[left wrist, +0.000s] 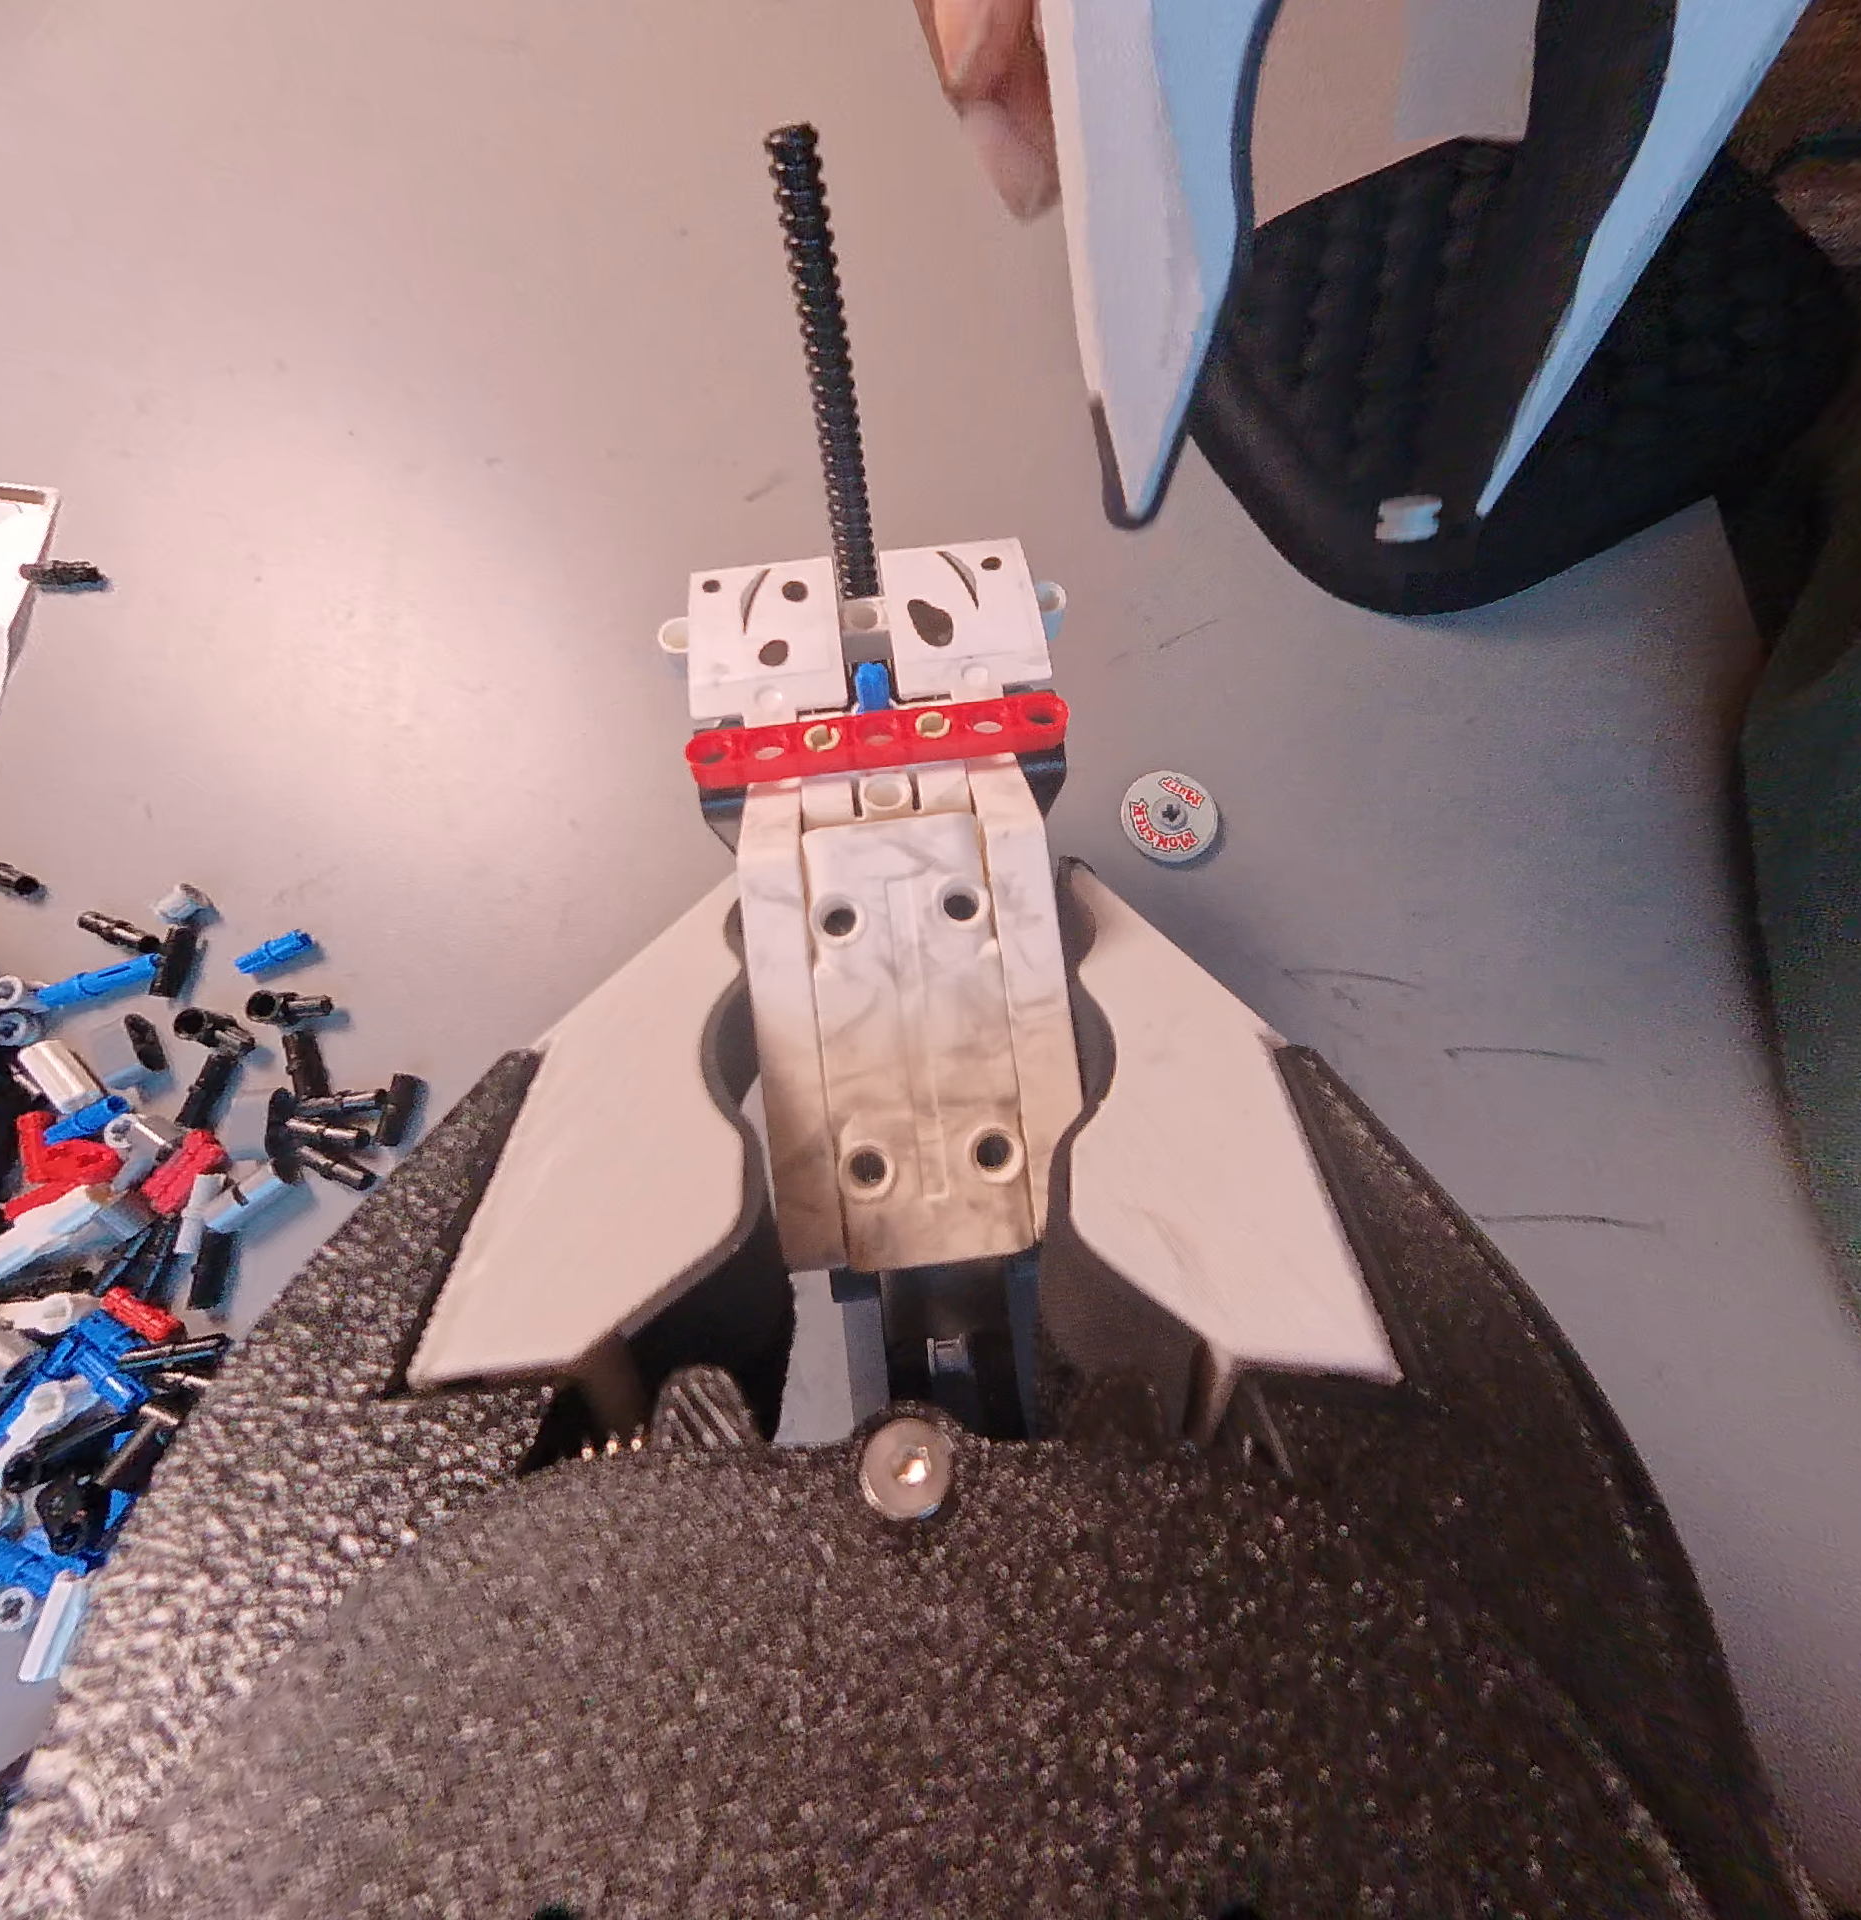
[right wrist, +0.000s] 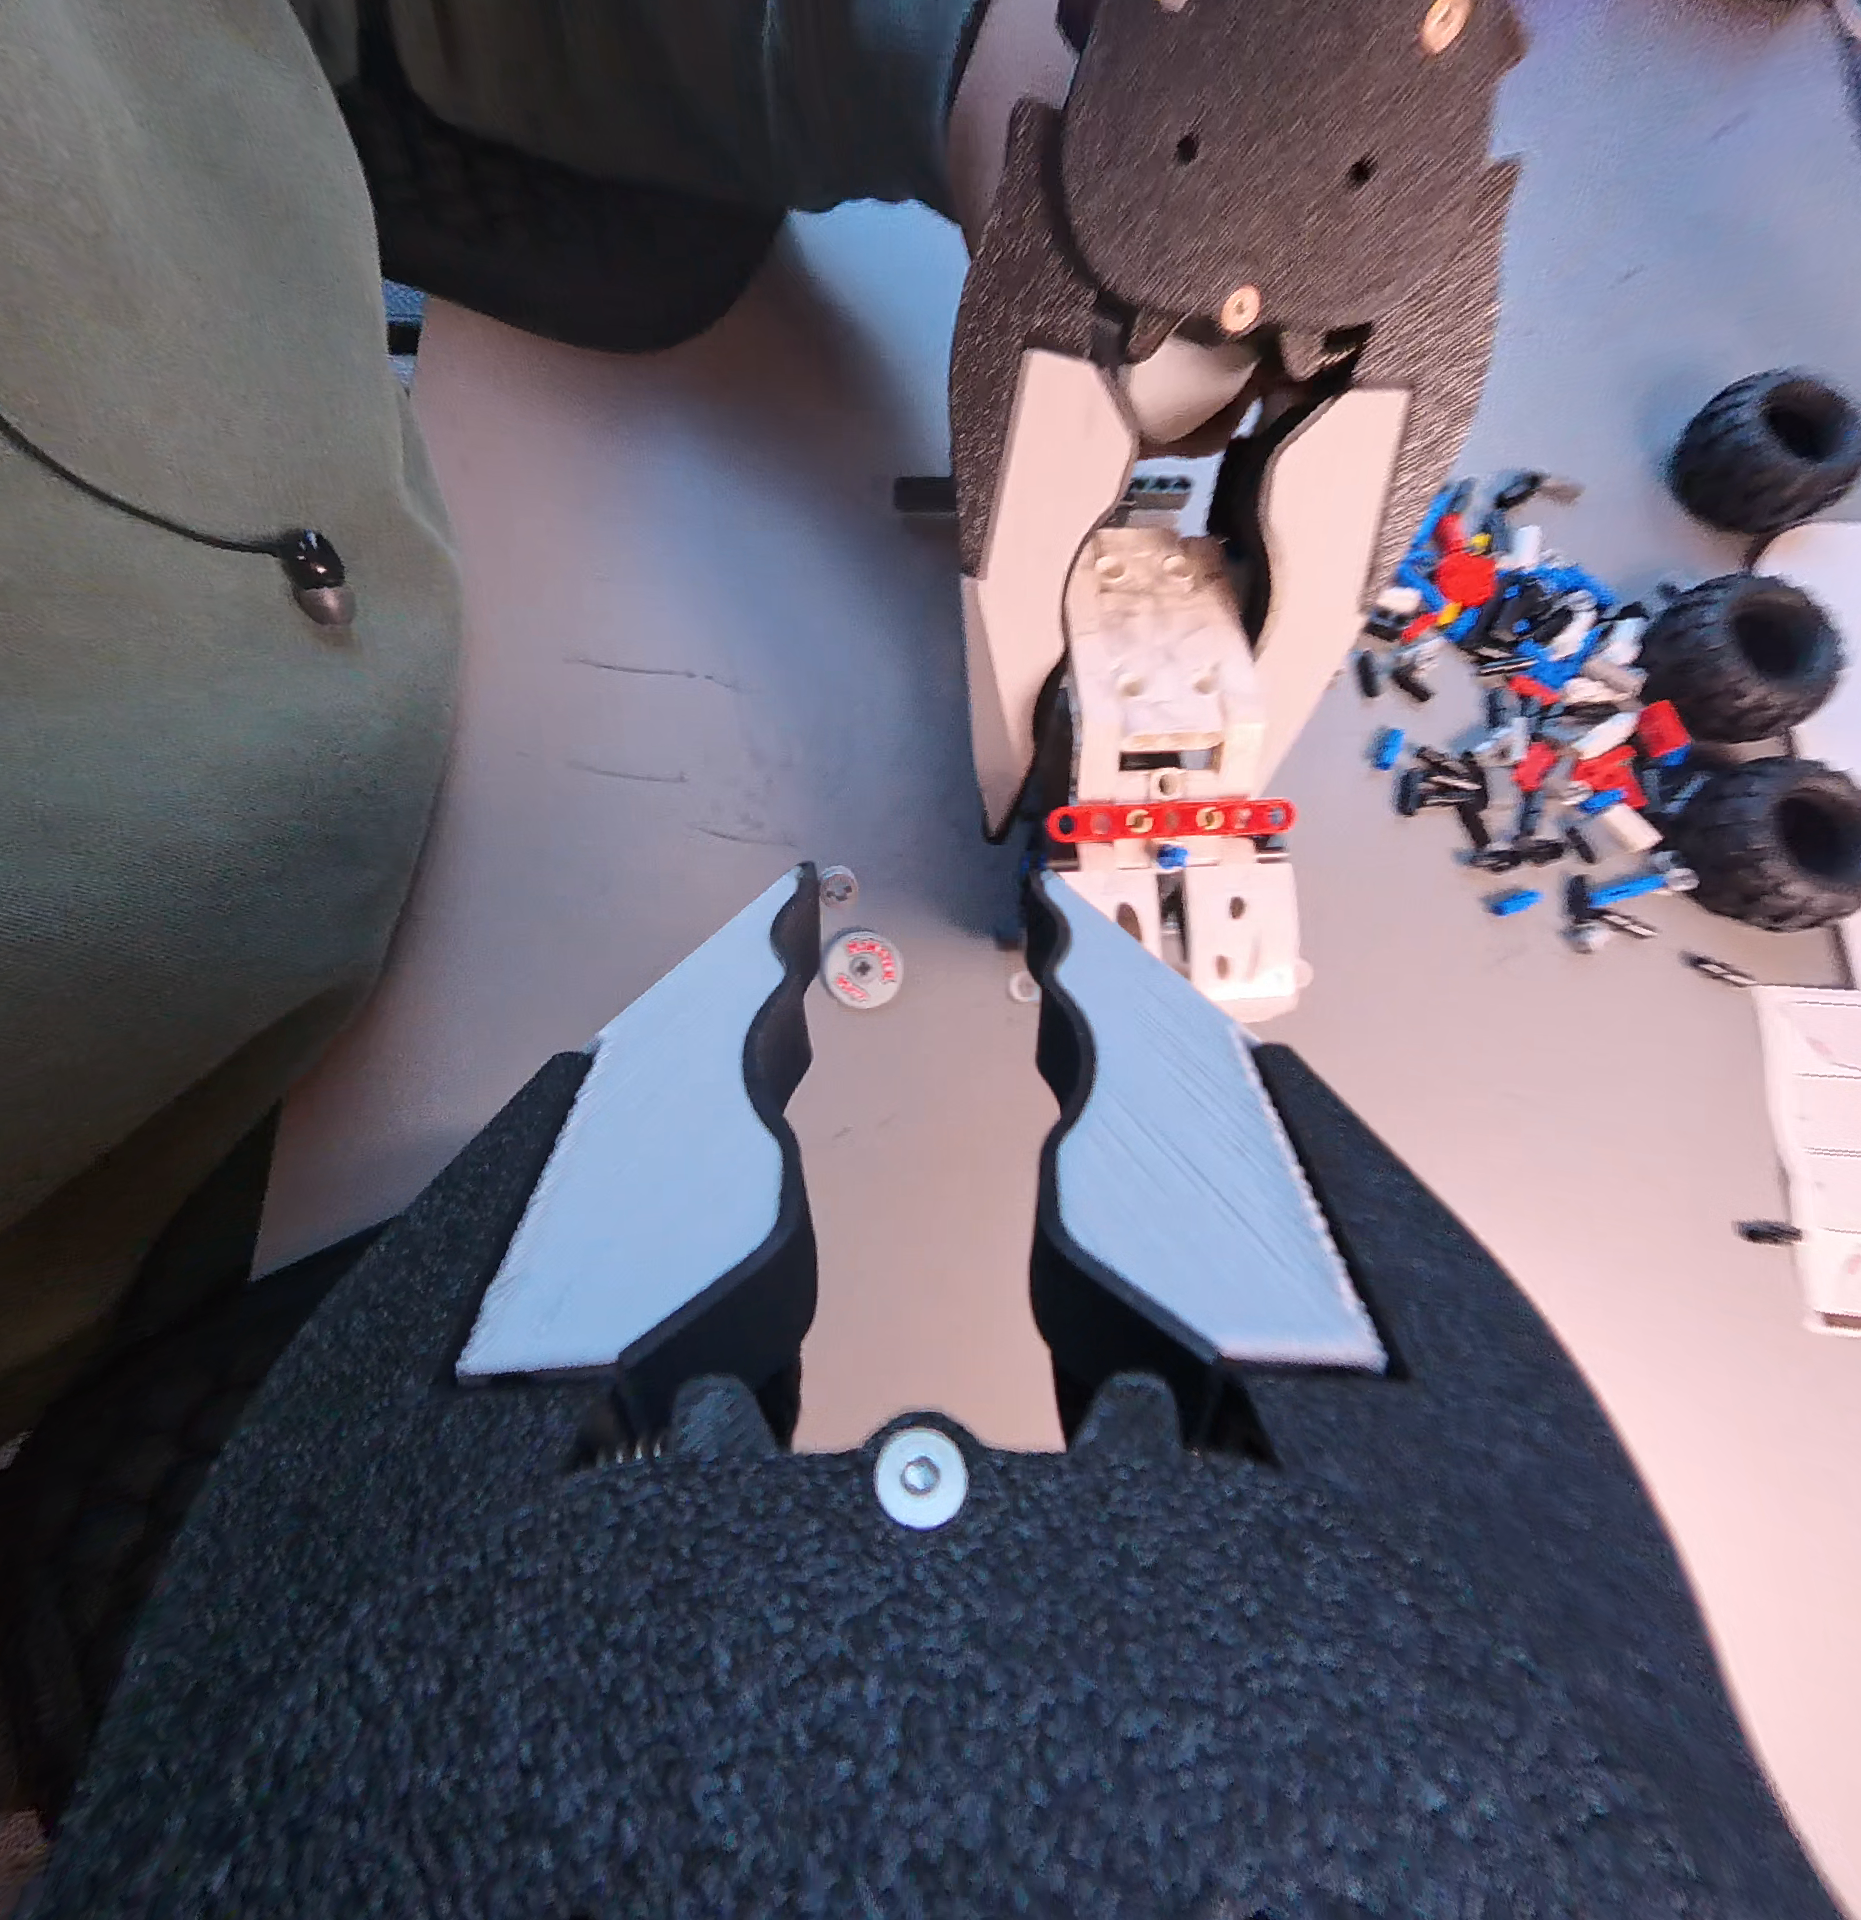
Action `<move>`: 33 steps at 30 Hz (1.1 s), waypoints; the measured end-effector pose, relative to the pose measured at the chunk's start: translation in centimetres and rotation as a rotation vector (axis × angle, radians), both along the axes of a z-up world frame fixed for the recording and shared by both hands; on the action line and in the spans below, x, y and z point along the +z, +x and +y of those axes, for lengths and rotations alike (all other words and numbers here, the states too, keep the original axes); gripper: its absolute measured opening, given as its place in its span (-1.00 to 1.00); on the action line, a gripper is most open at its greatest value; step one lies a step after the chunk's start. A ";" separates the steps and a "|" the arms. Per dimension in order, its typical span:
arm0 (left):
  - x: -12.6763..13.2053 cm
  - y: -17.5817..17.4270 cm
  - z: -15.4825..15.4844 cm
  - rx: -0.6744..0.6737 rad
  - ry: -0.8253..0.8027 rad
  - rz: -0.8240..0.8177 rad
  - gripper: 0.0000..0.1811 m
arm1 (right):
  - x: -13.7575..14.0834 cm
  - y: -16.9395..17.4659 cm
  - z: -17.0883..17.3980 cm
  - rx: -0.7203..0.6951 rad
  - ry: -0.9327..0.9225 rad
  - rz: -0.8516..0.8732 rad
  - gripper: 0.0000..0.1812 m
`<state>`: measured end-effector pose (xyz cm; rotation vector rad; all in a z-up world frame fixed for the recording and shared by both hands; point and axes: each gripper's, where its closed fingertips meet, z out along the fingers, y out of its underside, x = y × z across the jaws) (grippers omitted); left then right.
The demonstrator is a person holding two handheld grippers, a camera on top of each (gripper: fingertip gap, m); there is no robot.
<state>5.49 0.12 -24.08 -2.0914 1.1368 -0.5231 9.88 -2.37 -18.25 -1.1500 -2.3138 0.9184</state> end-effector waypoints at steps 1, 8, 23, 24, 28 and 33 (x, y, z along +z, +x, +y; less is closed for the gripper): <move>0.0 0.0 0.0 -0.004 -0.003 -0.007 -0.40 | 0.4 0.0 0.3 0.001 0.023 0.012 -0.54; 0.0 0.1 -0.2 -0.019 -0.008 -0.031 -0.39 | 0.7 -0.7 1.0 0.020 0.086 0.036 -0.49; 0.9 -0.1 0.0 0.024 -0.024 -0.097 -0.19 | -1.9 -4.0 3.7 0.132 0.262 -0.177 -0.86; 1.2 -0.2 0.2 0.040 -0.013 -0.100 -0.15 | -1.9 -4.1 3.6 0.139 0.254 -0.180 -0.86; 1.9 0.5 0.7 0.064 0.023 -0.117 -0.07 | -2.4 -4.1 3.3 0.147 0.251 -0.200 -0.93; 1.8 1.6 1.1 0.069 0.046 -0.102 -0.29 | -2.5 -4.2 3.1 0.132 0.228 -0.218 -0.95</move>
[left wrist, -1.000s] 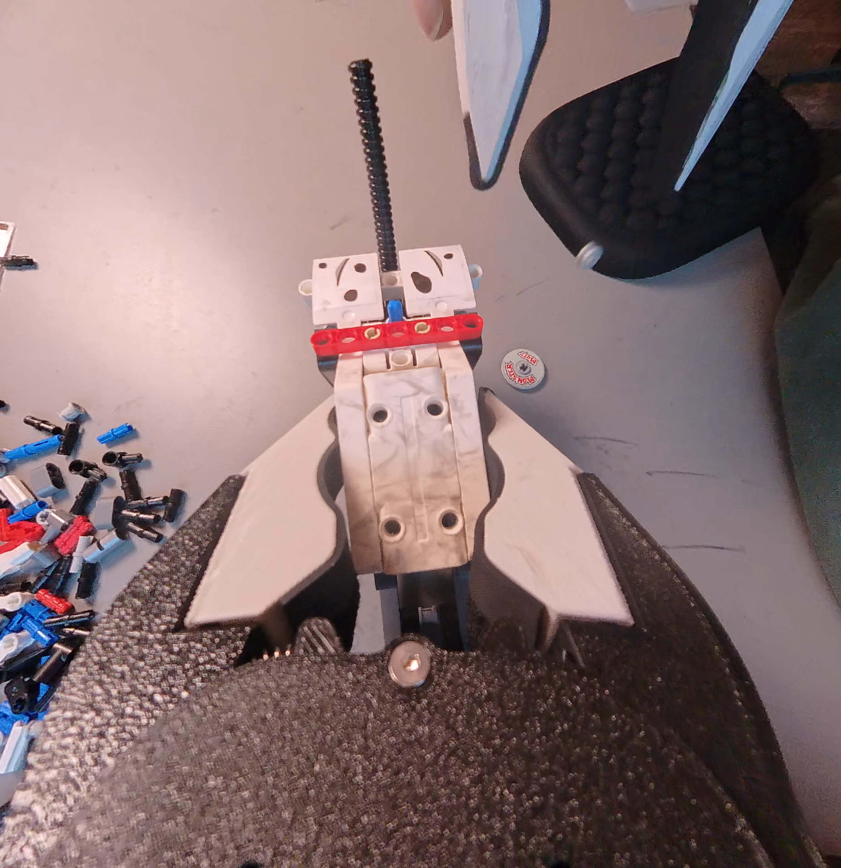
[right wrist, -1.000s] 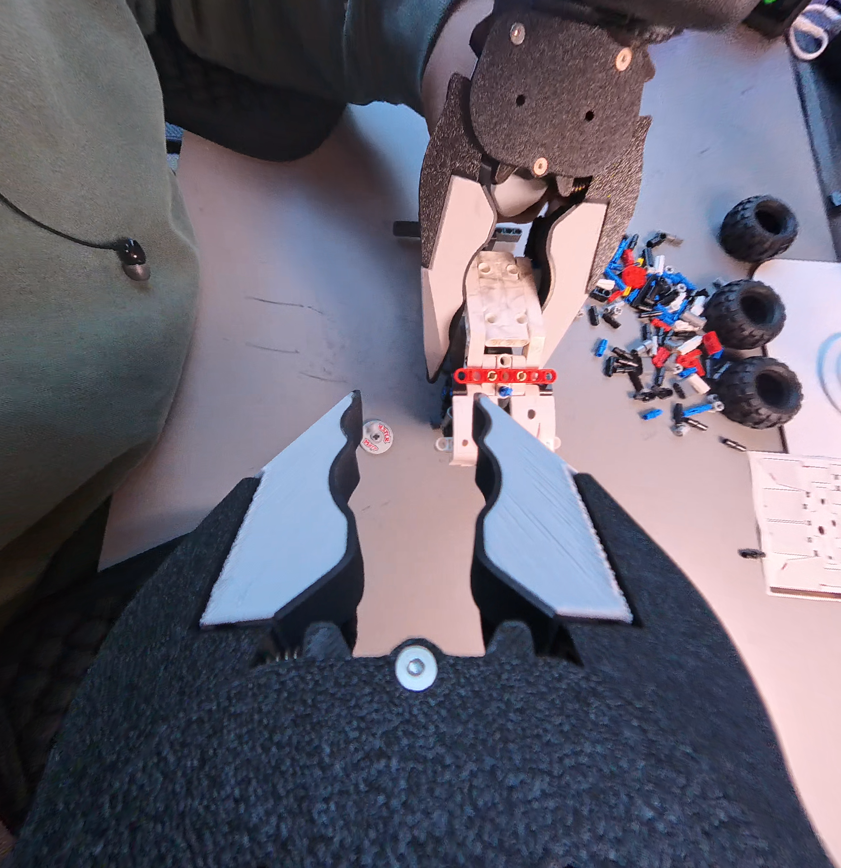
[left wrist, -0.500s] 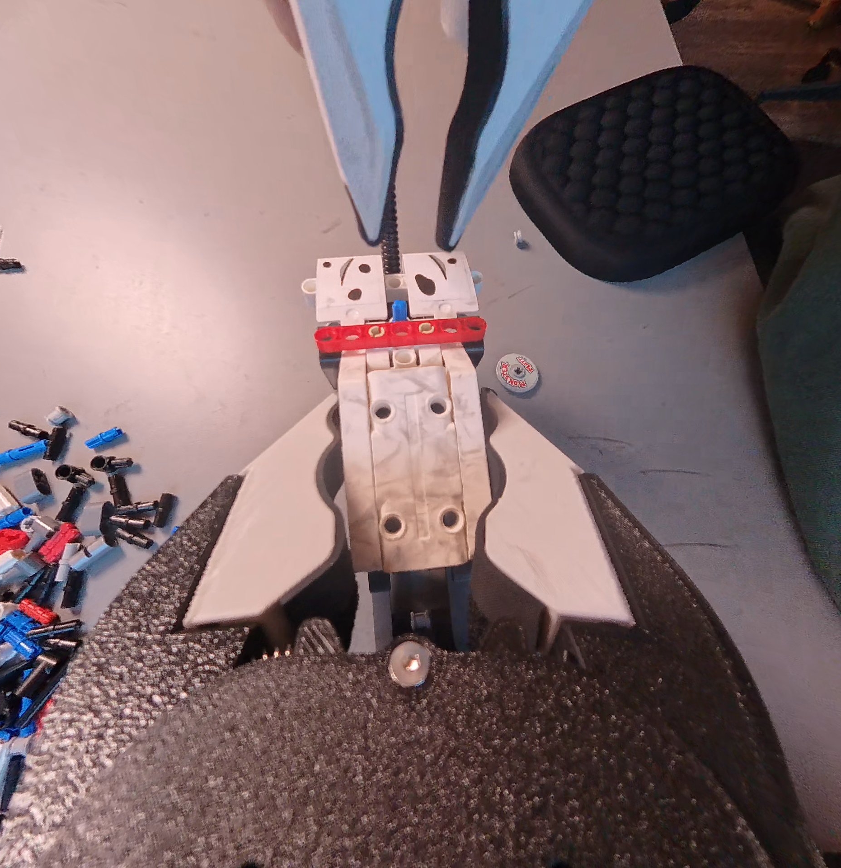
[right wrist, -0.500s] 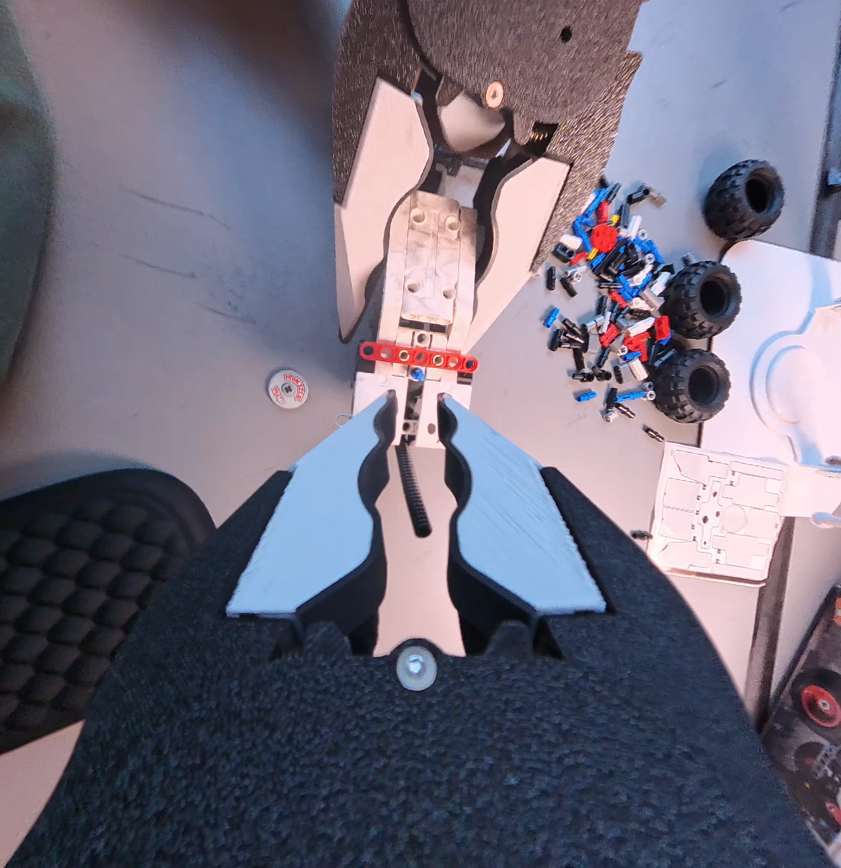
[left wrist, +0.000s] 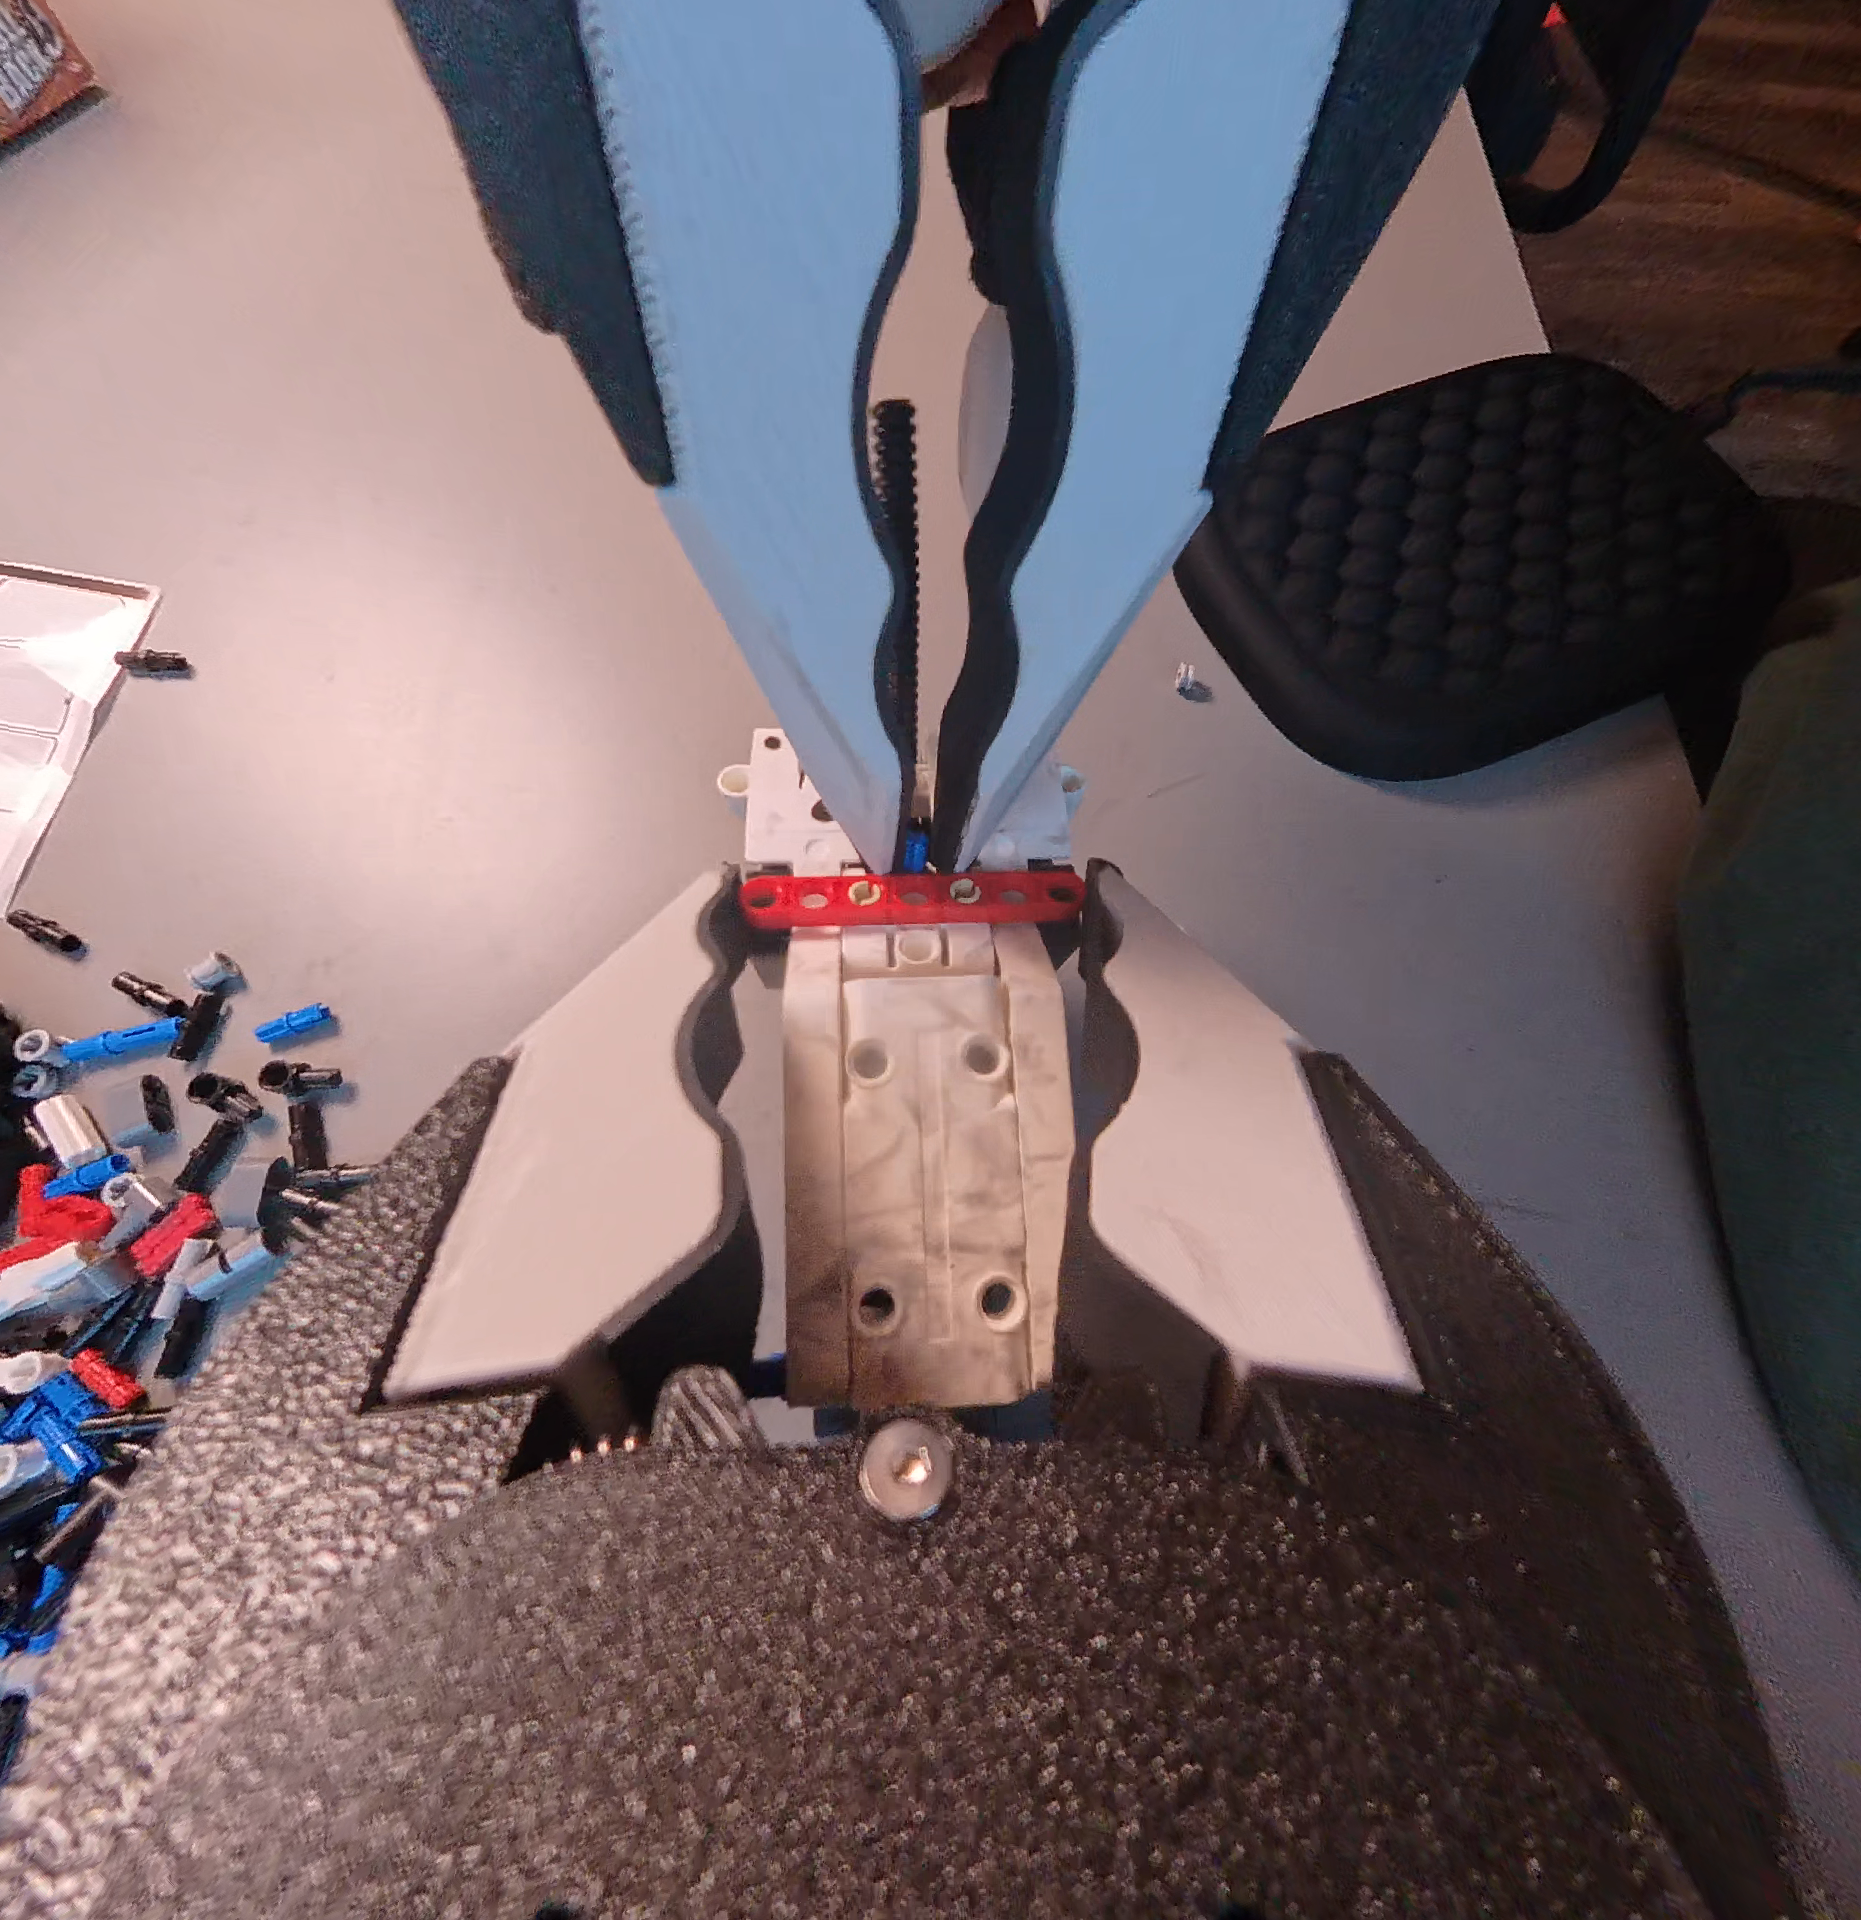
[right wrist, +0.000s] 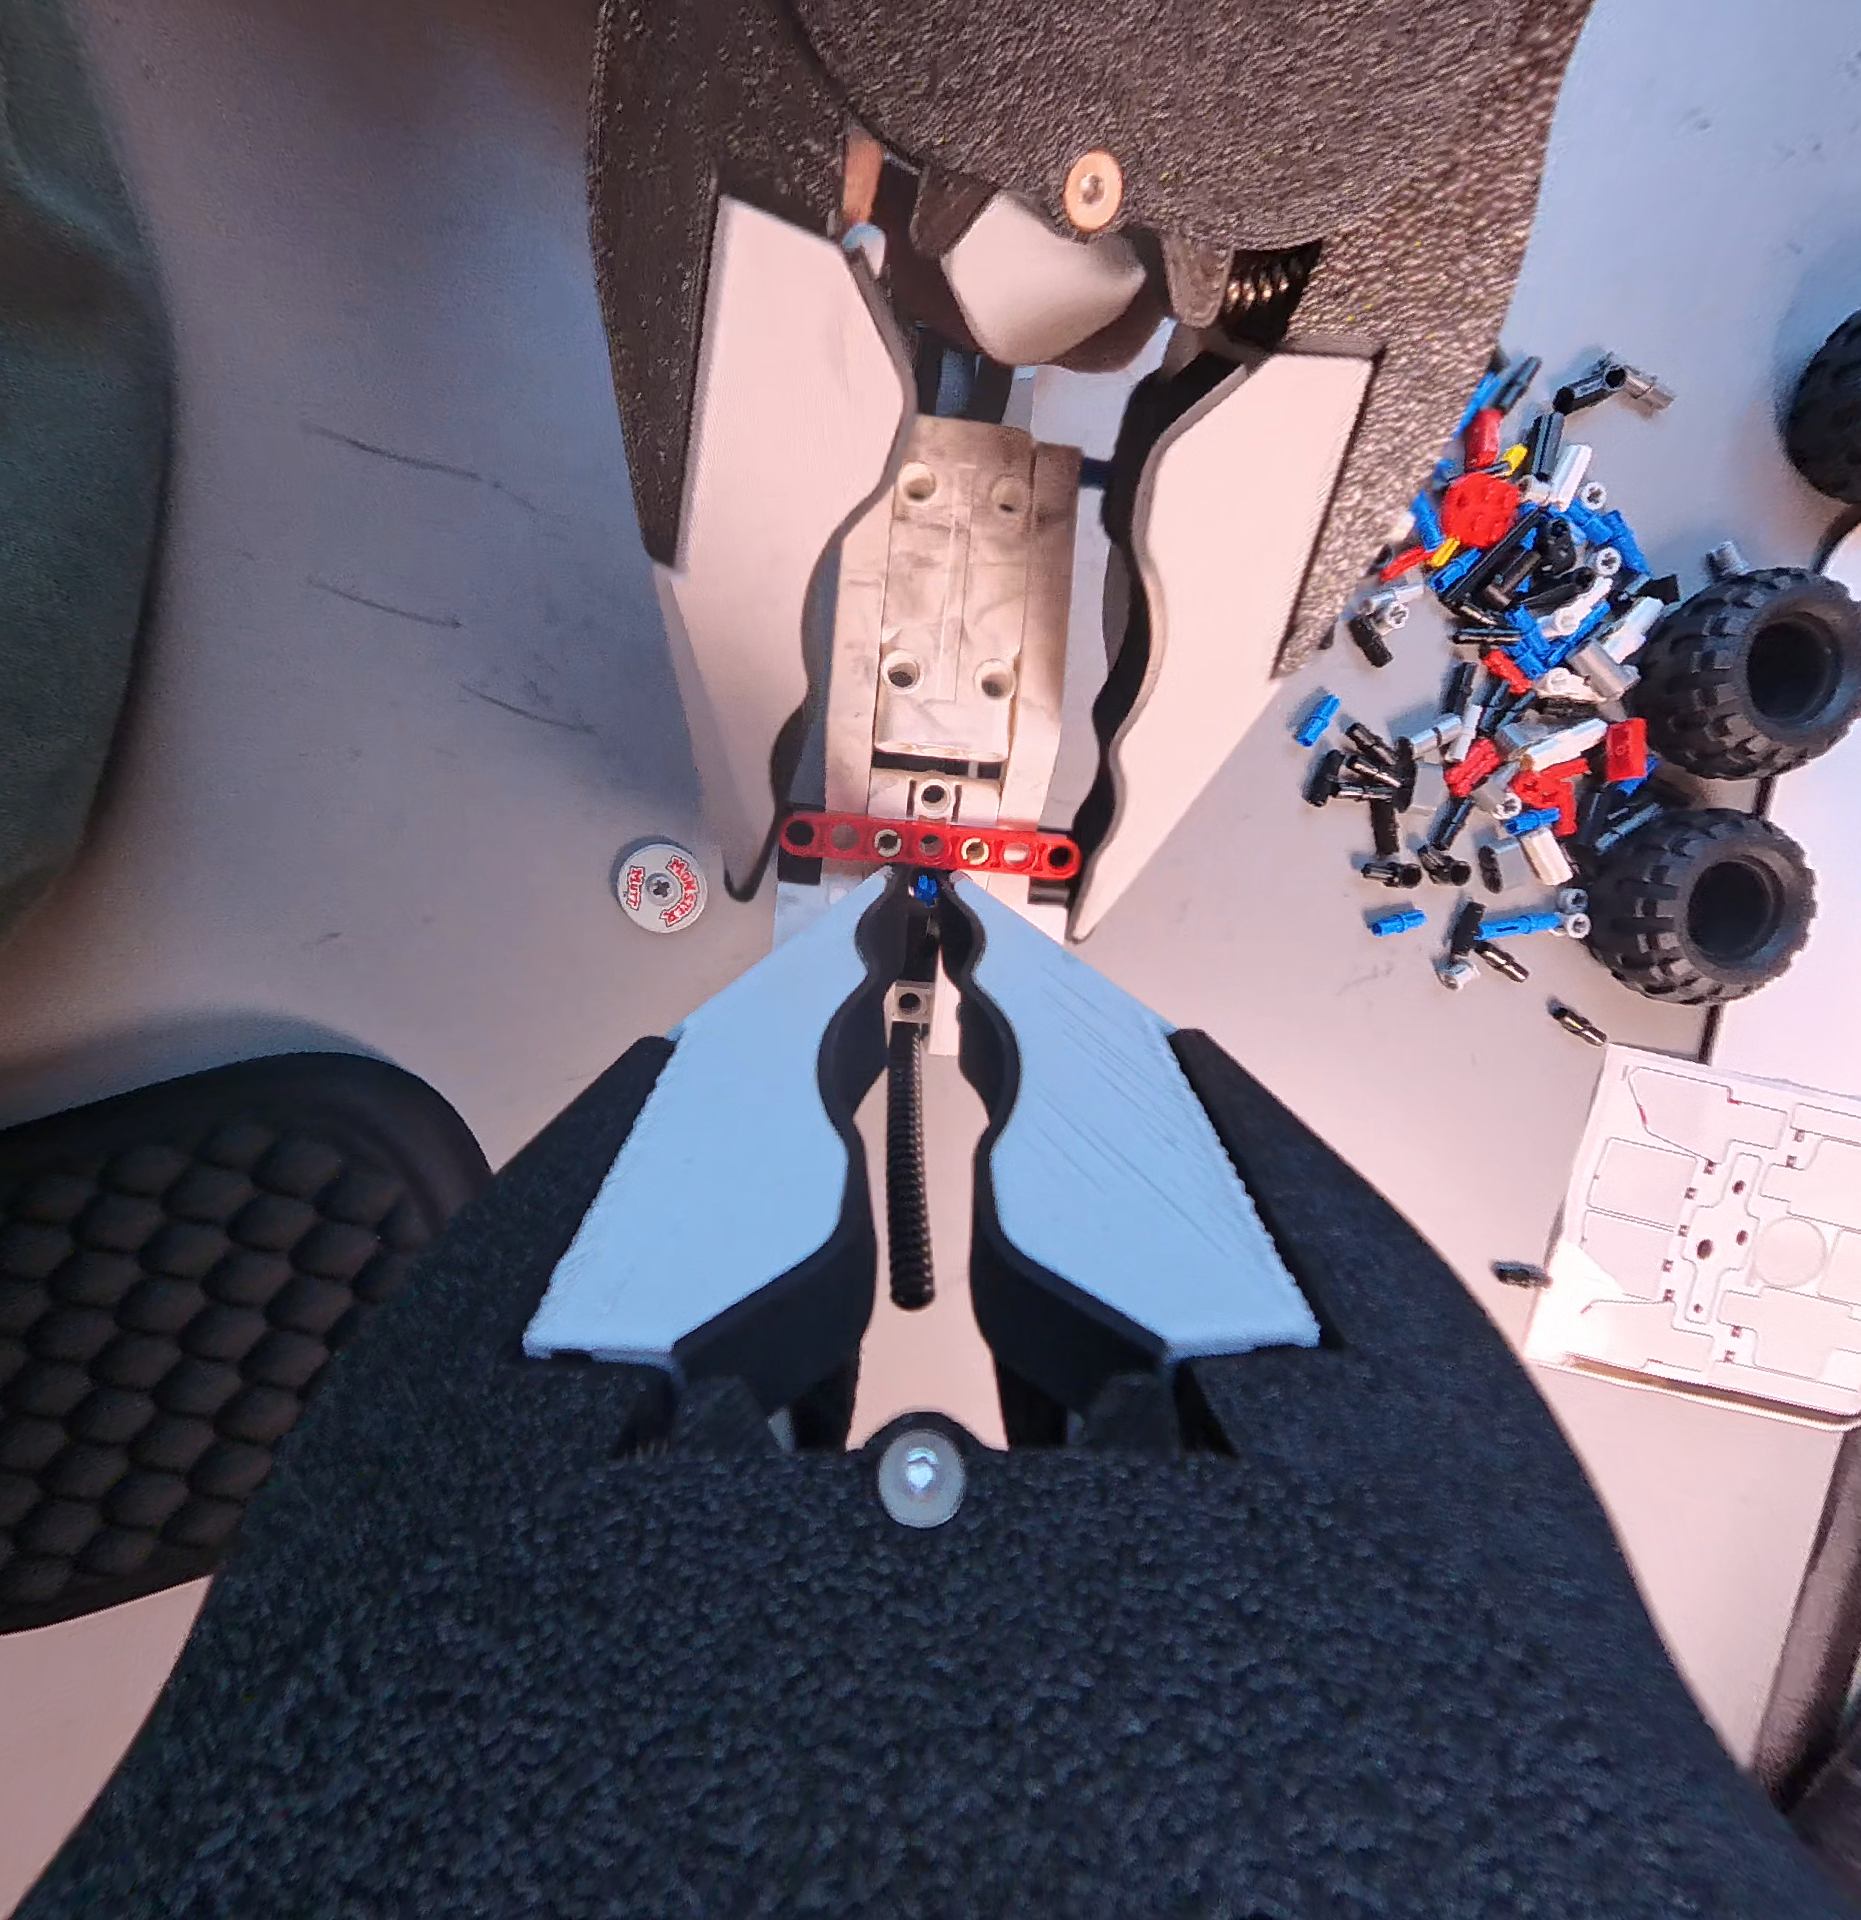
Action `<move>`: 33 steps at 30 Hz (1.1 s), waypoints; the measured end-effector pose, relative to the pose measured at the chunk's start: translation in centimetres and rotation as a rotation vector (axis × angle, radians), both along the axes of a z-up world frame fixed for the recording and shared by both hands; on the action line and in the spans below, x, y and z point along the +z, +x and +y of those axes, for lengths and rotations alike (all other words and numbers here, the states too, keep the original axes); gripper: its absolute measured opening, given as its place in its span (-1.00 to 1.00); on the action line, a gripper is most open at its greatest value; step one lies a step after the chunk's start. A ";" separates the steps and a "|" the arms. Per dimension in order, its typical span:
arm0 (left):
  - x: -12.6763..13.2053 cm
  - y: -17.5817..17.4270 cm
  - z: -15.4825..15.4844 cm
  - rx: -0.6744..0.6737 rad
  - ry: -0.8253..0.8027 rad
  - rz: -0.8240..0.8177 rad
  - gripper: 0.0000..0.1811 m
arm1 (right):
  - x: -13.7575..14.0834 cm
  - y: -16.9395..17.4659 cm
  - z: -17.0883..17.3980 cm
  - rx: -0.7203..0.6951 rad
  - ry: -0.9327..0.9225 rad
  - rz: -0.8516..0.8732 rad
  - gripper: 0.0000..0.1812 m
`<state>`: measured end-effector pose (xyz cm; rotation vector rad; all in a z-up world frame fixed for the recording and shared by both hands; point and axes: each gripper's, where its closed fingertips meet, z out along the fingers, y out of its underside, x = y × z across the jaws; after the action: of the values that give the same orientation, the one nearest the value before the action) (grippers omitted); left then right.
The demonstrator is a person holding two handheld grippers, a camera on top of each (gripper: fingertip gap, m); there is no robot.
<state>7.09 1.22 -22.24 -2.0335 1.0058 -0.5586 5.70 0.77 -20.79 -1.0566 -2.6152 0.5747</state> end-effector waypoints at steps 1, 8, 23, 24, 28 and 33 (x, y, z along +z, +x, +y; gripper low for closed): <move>0.0 0.0 0.0 0.003 0.001 0.003 -0.29 | 0.0 0.0 0.0 0.001 0.003 -0.005 -0.98; -0.2 -0.1 -0.1 0.003 -0.007 0.019 -0.30 | 0.1 -0.1 0.0 0.003 -0.025 0.008 -1.00; 1.4 -0.1 -0.7 -0.014 0.028 -0.038 -0.20 | 8.4 1.5 -1.4 -0.099 -0.175 0.342 -0.98; 2.4 -0.1 -0.8 -0.020 0.037 -0.071 -0.19 | 8.4 1.8 -1.9 -0.102 -0.198 0.373 -0.97; 6.6 0.2 -2.2 -0.082 0.095 -0.224 -0.38 | 8.9 2.3 -3.2 -0.115 -0.242 0.554 -0.97; 11.1 1.8 -5.4 -0.223 -0.033 -0.578 -0.69 | 10.0 2.4 -4.8 -0.064 -0.194 0.778 -0.97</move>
<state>8.89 -4.15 -11.18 -1.6403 0.8665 -1.2039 8.14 -4.02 -10.75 -0.7480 -1.8658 0.9982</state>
